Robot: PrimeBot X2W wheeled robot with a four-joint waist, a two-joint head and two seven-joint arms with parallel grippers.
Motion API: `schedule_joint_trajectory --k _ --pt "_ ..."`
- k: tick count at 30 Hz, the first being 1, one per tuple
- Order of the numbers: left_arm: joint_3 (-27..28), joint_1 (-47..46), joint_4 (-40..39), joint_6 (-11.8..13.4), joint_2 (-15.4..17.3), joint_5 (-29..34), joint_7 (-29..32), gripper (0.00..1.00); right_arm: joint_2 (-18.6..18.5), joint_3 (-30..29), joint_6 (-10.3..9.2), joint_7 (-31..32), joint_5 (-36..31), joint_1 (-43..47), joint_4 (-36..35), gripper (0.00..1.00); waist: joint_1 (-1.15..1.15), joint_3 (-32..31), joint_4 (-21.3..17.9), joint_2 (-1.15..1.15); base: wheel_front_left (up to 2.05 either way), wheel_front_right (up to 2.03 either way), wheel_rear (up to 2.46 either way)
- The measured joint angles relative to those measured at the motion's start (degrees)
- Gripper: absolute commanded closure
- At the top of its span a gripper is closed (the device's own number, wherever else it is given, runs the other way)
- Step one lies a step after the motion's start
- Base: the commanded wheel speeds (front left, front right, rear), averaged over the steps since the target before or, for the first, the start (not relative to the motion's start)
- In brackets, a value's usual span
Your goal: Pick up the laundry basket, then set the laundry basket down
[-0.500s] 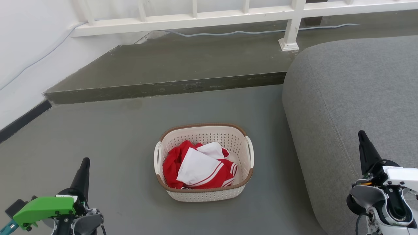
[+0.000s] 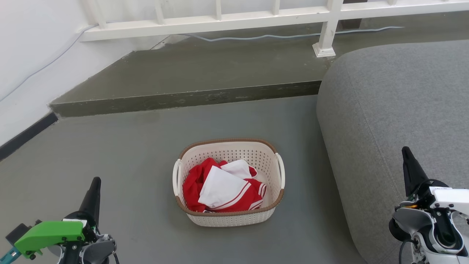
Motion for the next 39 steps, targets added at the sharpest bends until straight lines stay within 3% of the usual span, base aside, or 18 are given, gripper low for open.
schedule_joint_trajectory --k 14,15,21,39 --pt "0.00 0.00 0.00 -0.01 0.00 0.00 0.00 1.00 0.01 0.00 0.00 0.00 0.00 0.00 0.00 1.00 0.00 0.00 0.00 0.00 0.00 0.00 0.00" --pt "0.00 0.00 0.00 -0.01 0.00 0.00 0.00 0.00 0.01 -0.01 0.00 0.00 0.00 0.00 0.00 0.00 0.00 0.00 0.00 0.00 0.00 0.00 0.00" --pt "-0.47 1.91 2.21 0.05 -0.99 0.00 -0.05 0.00 1.10 0.38 -0.07 -0.11 0.00 2.38 2.02 0.00 0.00 0.01 0.00 0.00 0.00 0.00 0.00" --pt "-3.01 1.79 0.22 0.05 -0.91 0.34 -3.65 0.00 0.99 3.80 -0.07 -2.48 -1.46 2.06 -0.71 0.00 0.00 0.11 0.01 0.00 0.00 0.00 0.00"
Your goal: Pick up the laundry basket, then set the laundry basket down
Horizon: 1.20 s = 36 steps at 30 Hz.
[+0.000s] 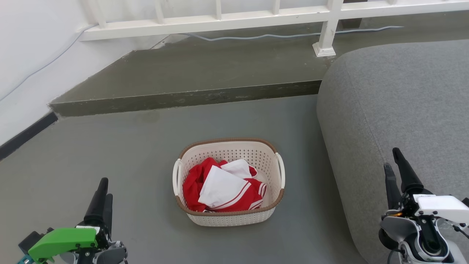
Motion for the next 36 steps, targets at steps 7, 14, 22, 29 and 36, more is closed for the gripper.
schedule_joint_trajectory --k 7,14,22,29,36 --pt "-1.25 -0.07 -1.11 0.00 0.16 1.97 -1.26 0.00 -0.07 1.80 0.00 -1.70 -1.76 -0.63 -1.18 0.00 0.00 0.02 0.03 0.00 0.00 0.00 0.00" --pt "-2.63 -0.11 -1.70 0.00 0.51 4.58 -3.03 0.00 -0.86 3.96 0.00 -3.30 -4.77 -0.71 -1.97 0.00 0.00 0.05 0.04 0.00 0.00 0.00 0.00" --pt "-4.47 -0.64 -2.14 0.00 1.58 9.34 -4.55 0.00 -2.02 6.42 0.00 -4.79 -8.26 -1.40 -2.45 0.00 0.00 0.08 0.02 0.00 0.00 0.00 0.00" --pt "-5.91 -1.01 -2.67 -0.01 2.56 15.38 -5.81 0.00 -3.52 8.78 0.01 -6.55 -13.47 -1.85 -2.37 0.00 0.01 0.07 -0.01 0.00 0.00 0.00 0.00" --pt "-5.84 -1.49 -3.33 -0.01 2.71 22.23 -7.38 0.00 -4.12 10.62 0.02 -8.08 -18.28 -2.27 -1.82 0.00 0.01 0.08 0.00 0.00 0.00 0.00 0.00"
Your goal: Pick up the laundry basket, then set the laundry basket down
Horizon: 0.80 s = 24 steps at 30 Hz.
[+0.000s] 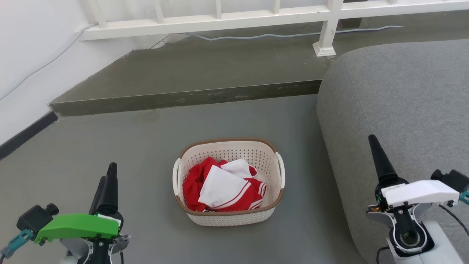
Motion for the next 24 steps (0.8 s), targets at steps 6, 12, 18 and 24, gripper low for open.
schedule_joint_trajectory --k 6,12,18,24 --pt "-0.70 -0.05 -0.35 0.00 1.01 7.89 -0.93 0.00 -1.30 1.86 0.01 -1.21 -5.66 -1.07 0.46 0.00 0.00 -0.01 0.00 0.00 0.00 0.00 0.00" --pt "-1.81 -0.31 -0.99 0.05 1.20 15.04 -2.45 0.00 -1.67 2.79 -0.02 -2.43 -11.16 -1.72 0.86 0.00 0.00 0.05 -0.09 0.00 0.00 0.00 0.00" --pt "-3.01 -0.32 -1.68 0.97 1.21 22.12 -3.54 0.00 -2.05 3.36 -1.13 -3.60 -18.16 -2.57 0.82 0.00 0.00 0.25 -0.18 0.00 0.00 0.00 0.00" --pt "-3.50 -0.33 -2.29 2.01 1.18 29.36 -4.97 0.00 -2.38 5.00 -2.08 -4.78 -25.76 -3.38 0.62 0.00 0.00 0.55 -0.22 0.00 0.00 0.00 0.00"
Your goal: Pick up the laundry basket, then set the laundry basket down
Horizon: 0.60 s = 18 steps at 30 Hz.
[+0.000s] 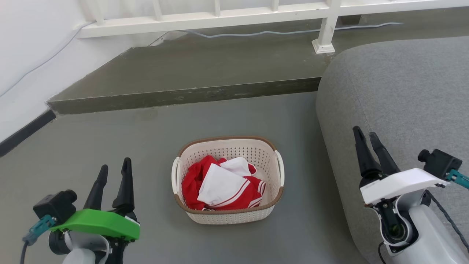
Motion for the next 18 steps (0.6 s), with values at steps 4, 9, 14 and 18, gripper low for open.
schedule_joint_trajectory --k 4,9,14,18 --pt "-0.16 -0.03 -0.31 0.49 -0.03 3.81 -0.82 0.00 -0.18 0.65 -0.57 -0.78 -4.22 -0.51 -0.37 0.00 0.00 0.17 0.01 0.00 0.00 0.00 0.00" --pt "-0.69 -0.04 -0.64 0.75 -0.09 8.60 -1.78 0.00 -0.13 1.41 -1.14 -1.93 -9.20 -0.86 -0.60 0.00 0.00 0.33 0.00 0.00 0.00 0.00 0.00" --pt "-1.21 -0.05 -0.96 1.07 -0.26 12.84 -2.87 0.00 -0.04 1.99 -1.89 -2.69 -13.81 -0.90 -0.66 0.00 0.00 0.49 0.01 0.00 0.00 0.00 0.00" --pt "-1.51 -0.08 -1.13 1.52 -0.45 15.82 -3.53 0.00 0.14 2.32 -2.07 -3.52 -17.20 -1.14 -0.74 0.00 0.00 0.60 0.01 0.00 0.00 0.00 0.00"
